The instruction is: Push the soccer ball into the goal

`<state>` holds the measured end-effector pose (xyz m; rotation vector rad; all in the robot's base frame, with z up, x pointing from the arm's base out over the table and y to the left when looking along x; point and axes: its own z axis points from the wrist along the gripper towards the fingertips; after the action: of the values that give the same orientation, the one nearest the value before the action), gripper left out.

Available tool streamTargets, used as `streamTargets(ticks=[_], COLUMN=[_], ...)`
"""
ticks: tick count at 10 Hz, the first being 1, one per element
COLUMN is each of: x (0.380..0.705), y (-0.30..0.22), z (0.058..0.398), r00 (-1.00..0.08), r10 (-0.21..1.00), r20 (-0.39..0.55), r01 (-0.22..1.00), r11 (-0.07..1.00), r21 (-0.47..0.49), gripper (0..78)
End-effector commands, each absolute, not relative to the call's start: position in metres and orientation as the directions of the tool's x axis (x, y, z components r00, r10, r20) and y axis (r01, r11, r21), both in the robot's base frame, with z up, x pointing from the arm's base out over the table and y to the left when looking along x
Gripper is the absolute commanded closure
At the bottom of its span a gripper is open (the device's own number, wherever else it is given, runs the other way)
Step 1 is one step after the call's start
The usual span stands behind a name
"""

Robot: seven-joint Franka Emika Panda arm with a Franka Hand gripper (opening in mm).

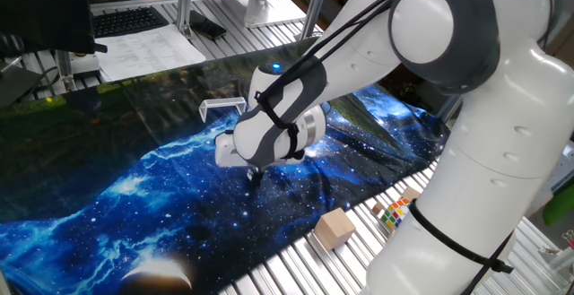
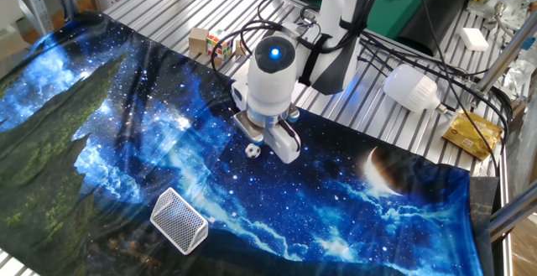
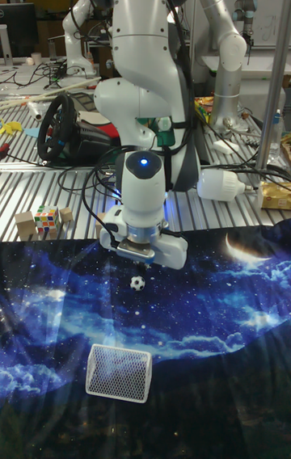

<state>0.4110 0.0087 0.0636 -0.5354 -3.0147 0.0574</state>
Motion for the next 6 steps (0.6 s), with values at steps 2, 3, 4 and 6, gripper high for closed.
streamTargets(ticks=[2,3,4,6], x=[0.425,0.425,0.434,0.445], y=[0.011,0.011,0.013,0.009], z=[0.067,0.067,0.072,0.074], r00=[-0.936,-0.936,-0.935,-0.944], r10=[0.351,0.351,0.352,0.329], r20=[0.040,0.040,0.034,0.026], r01=[0.348,0.348,0.349,0.326], r11=[0.936,0.936,0.934,0.942], r21=[-0.059,-0.059,-0.068,-0.078], gripper=[77.6,77.6,77.6,77.6])
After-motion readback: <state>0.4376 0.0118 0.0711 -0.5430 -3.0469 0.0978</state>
